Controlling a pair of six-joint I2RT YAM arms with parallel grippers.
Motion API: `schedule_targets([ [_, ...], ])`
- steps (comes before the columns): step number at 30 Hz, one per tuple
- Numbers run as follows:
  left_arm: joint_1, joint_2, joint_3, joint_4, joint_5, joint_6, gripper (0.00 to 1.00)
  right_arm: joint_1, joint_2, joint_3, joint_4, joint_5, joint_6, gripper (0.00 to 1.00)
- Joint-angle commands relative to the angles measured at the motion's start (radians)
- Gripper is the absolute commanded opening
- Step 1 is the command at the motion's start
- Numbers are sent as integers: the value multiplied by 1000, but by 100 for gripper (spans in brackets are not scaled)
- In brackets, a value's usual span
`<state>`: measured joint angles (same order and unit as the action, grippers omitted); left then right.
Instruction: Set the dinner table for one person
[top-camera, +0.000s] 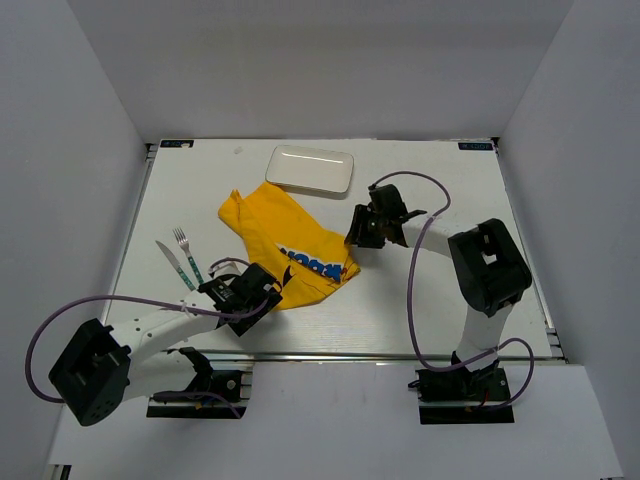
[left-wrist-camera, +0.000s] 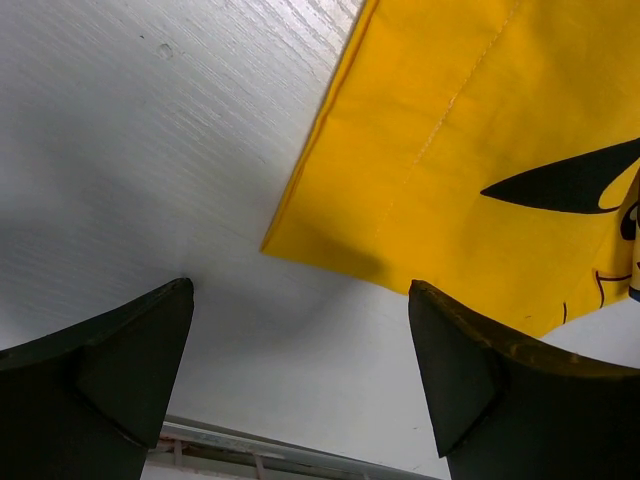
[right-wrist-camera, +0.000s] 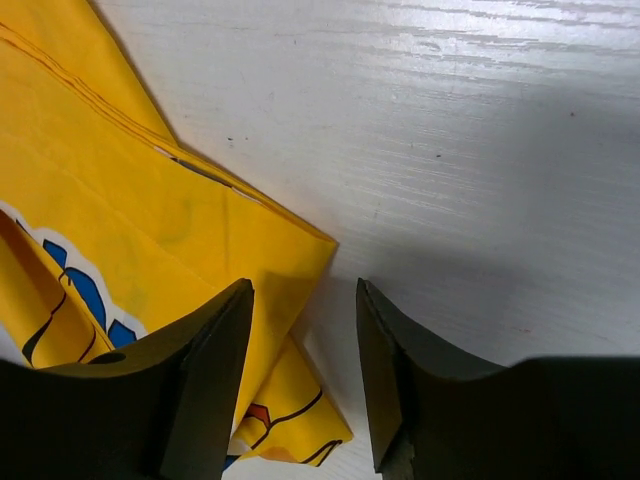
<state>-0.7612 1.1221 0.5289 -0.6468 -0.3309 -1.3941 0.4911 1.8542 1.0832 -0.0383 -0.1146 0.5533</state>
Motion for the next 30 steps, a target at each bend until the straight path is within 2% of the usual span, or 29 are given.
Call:
schedule_targets([
  [1, 3, 2, -3, 12, 9, -16, 98, -8, 19, 20, 23, -23, 34, 50],
  [4, 3, -1, 5, -7, 0, -20, 98, -5, 39, 27, 18, -23, 57, 48],
  [6, 3, -10, 6, -13, -2, -23, 98, -9, 60, 32, 18, -22, 68, 41],
  [8, 3, -18, 9, -20, -2, -29, 98, -8, 69, 35, 18, -22, 77, 28],
  [9, 3, -22, 10, -24, -2, -32, 98, -8, 76, 35, 26, -29, 82, 25],
  [11, 3, -25, 5, -24, 3, -42, 98, -9, 80, 40, 26, -27, 88, 8],
  [13, 3, -21, 0, -17, 10, -52, 98, -8, 76, 44, 23, -17, 92, 0],
  [20, -6, 31, -3, 6, 16, -75, 96, -5, 11, 27, 28, -22, 89, 0],
  [23, -6, 42, -10, 28, 7, -79, 87, -8, -13, 6, 58, -36, 89, 0],
  [27, 3, 39, -27, 46, -35, -85, 69, -5, -64, -57, 115, -57, 99, 0],
  [30, 3, 42, -24, 49, -54, -83, 62, -5, -98, -77, 126, -71, 105, 0],
])
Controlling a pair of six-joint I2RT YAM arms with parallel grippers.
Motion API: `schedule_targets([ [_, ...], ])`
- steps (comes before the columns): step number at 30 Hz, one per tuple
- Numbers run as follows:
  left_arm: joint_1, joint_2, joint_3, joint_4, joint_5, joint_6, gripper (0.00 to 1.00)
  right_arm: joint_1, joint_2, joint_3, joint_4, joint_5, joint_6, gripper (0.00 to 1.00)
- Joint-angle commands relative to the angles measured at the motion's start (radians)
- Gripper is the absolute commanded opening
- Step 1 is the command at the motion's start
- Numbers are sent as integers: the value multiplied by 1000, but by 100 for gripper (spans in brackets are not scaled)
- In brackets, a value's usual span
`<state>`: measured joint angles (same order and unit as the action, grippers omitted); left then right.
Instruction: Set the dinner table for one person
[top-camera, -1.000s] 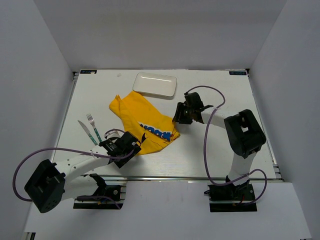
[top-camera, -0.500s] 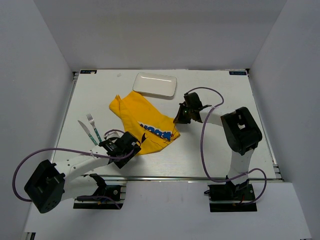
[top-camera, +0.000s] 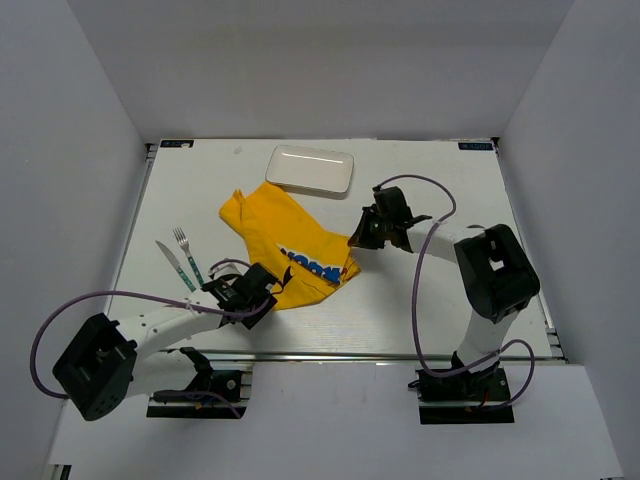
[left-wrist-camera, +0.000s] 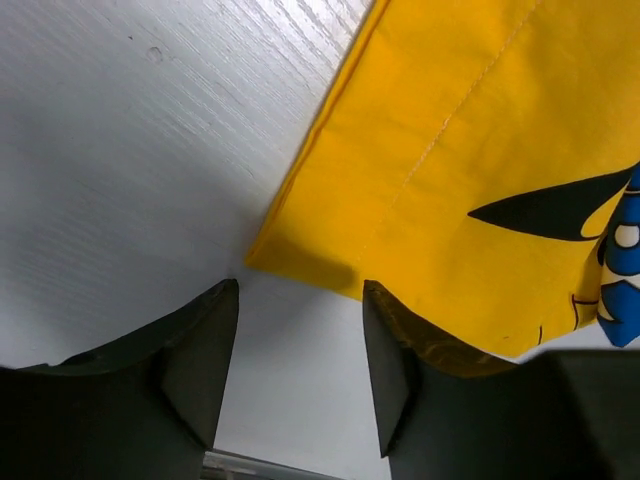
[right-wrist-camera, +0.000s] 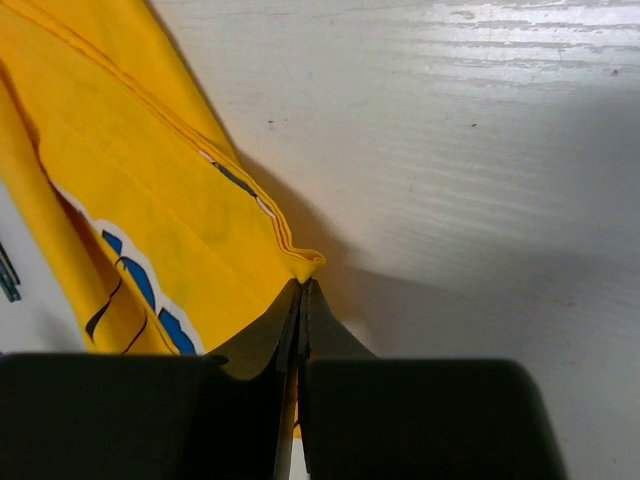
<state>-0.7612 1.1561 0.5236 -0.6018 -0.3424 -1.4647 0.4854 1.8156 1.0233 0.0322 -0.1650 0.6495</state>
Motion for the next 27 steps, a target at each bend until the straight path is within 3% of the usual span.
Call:
schedule_targets([
  [1, 3, 17, -19, 4, -49, -14, 57, 1, -73, -26, 58, -22, 10, 0],
  [4, 3, 46, -31, 26, -47, -14, 43, 4, -102, -45, 69, -28, 13, 0],
  [12, 13, 142, -86, 119, -35, -19, 26, -1, -171, -83, 83, -57, 19, 0],
  [13, 13, 151, -83, 120, -38, -19, 22, 1, -177, -88, 84, -60, 18, 0],
  [14, 13, 162, -82, 120, -43, -19, 6, -2, -186, -95, 86, -61, 16, 0],
  [15, 13, 165, -79, 116, -46, -19, 0, -2, -202, -100, 87, -65, 16, 0],
  [22, 13, 116, -7, -18, -110, -16, 0, -2, -291, -115, 97, -113, 13, 0],
  [27, 13, -15, 174, -93, -254, 142, 0, -7, -413, -74, 66, -93, 7, 0],
])
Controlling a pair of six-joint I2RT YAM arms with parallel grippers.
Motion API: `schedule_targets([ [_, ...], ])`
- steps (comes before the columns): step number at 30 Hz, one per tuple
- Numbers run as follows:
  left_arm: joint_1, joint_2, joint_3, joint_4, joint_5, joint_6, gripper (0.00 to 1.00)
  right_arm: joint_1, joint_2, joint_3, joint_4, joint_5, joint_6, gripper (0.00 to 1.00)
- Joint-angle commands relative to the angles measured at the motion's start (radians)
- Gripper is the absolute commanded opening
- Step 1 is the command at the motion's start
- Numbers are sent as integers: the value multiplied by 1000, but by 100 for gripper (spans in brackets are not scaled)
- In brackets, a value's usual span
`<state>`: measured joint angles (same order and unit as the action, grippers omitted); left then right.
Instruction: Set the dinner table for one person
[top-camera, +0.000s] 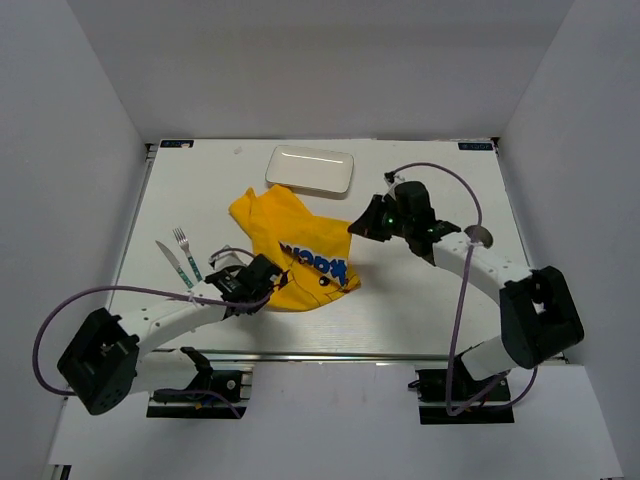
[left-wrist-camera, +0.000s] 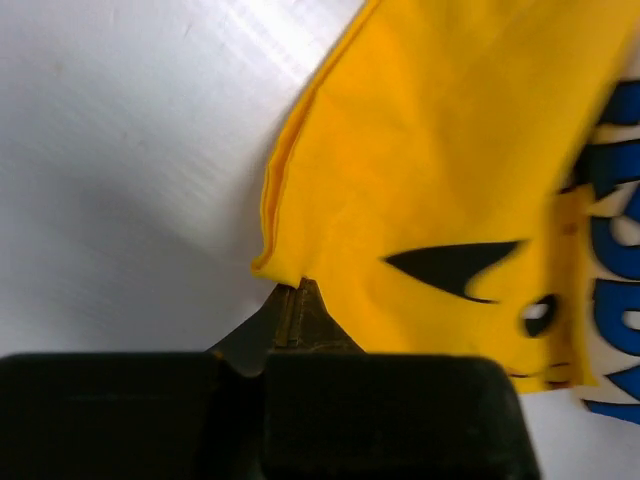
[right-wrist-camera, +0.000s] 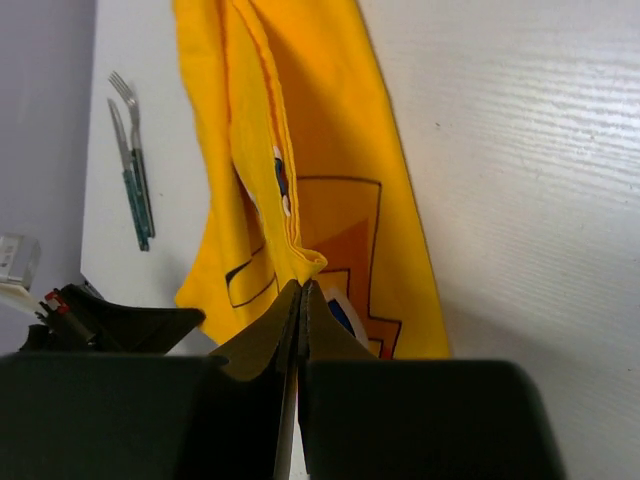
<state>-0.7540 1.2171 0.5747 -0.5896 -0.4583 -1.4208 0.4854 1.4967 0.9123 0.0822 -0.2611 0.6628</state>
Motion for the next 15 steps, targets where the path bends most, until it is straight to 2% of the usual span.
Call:
schedule_targets([
  [1, 5, -112, 167, -154, -170, 114, 0, -8, -122, 52, -19, 17, -8, 0],
  [2, 5, -128, 274, -174, -207, 149, 0, -7, -148, 68, -34, 32, -11, 0],
  [5, 5, -139, 459, -223, -324, 251, 0, -22, -251, 166, -155, 103, -28, 0],
  [6, 5, -134, 585, -243, -368, 273, 0, -25, -300, 203, -191, 149, -41, 0],
  [8, 15, -88, 721, -262, -408, 339, 0, -33, -340, 336, -307, 201, -57, 0],
  [9, 15, -68, 851, -282, -424, 353, 0, -31, -370, 382, -344, 254, -80, 0],
  [12, 24, -4, 1060, -265, -456, 433, 0, -39, -374, 597, -499, 365, -114, 0],
  [15, 50, 70, 1166, -231, -445, 502, 0, -57, -310, 779, -634, 437, -141, 0],
])
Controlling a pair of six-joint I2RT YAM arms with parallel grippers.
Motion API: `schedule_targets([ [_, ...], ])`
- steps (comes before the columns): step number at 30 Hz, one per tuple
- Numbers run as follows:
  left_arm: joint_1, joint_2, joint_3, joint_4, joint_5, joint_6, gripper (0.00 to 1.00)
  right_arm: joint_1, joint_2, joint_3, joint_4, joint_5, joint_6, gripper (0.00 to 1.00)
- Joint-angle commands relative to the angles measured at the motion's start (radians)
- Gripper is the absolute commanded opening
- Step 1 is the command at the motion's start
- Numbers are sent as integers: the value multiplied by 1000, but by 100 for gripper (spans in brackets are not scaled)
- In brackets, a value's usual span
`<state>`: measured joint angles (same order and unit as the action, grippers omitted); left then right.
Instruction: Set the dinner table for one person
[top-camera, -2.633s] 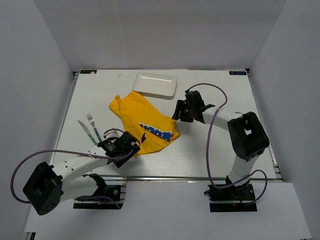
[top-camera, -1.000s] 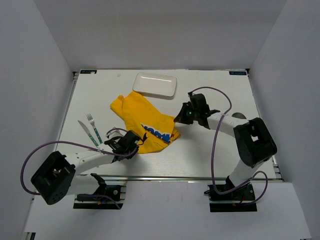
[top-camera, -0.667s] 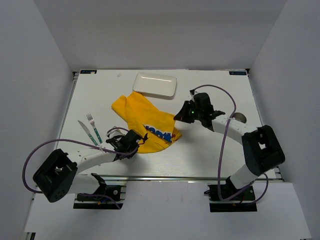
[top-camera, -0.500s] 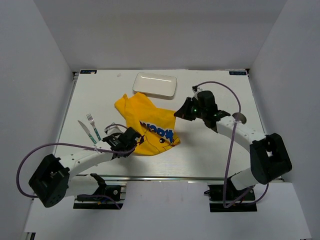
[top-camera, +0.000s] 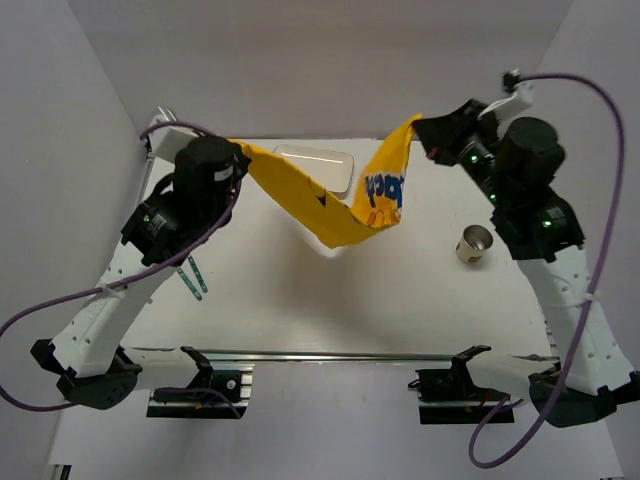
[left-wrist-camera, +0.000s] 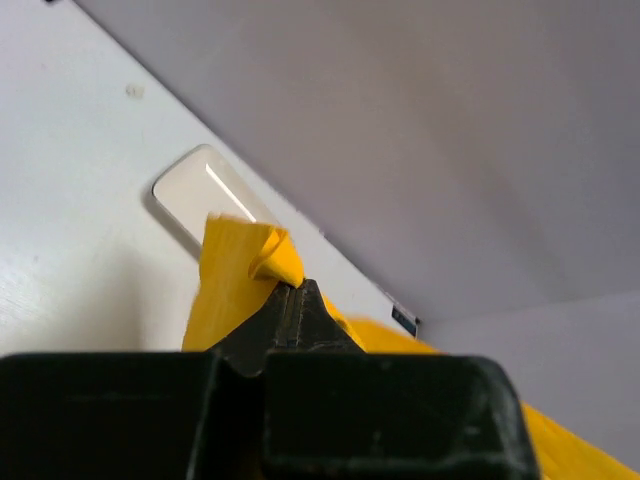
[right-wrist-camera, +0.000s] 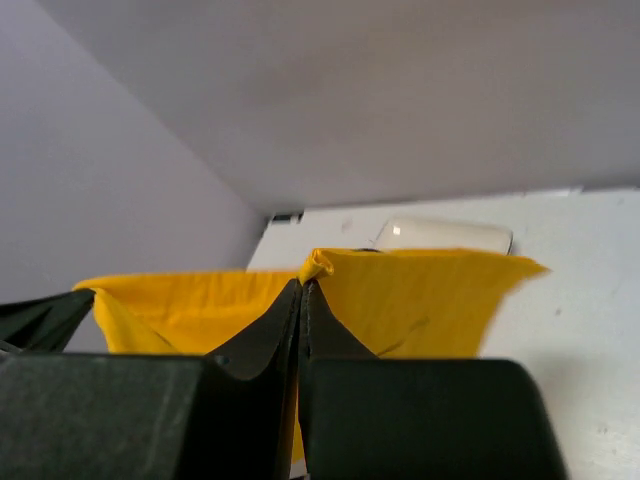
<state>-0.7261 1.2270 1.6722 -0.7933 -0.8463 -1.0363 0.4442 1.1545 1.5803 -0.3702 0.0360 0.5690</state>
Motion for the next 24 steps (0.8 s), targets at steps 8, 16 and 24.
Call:
schedule_targets([
  [8, 146, 258, 397, 47, 41, 232, 0, -99, 275, 470, -327, 133, -55, 0],
  [16, 312, 345, 517, 233, 210, 331, 0, -226, 433, 628, -239, -65, -89, 0],
  [24, 395, 263, 254, 388, 351, 308, 0, -320, 374, 519, -193, -194, -101, 0],
])
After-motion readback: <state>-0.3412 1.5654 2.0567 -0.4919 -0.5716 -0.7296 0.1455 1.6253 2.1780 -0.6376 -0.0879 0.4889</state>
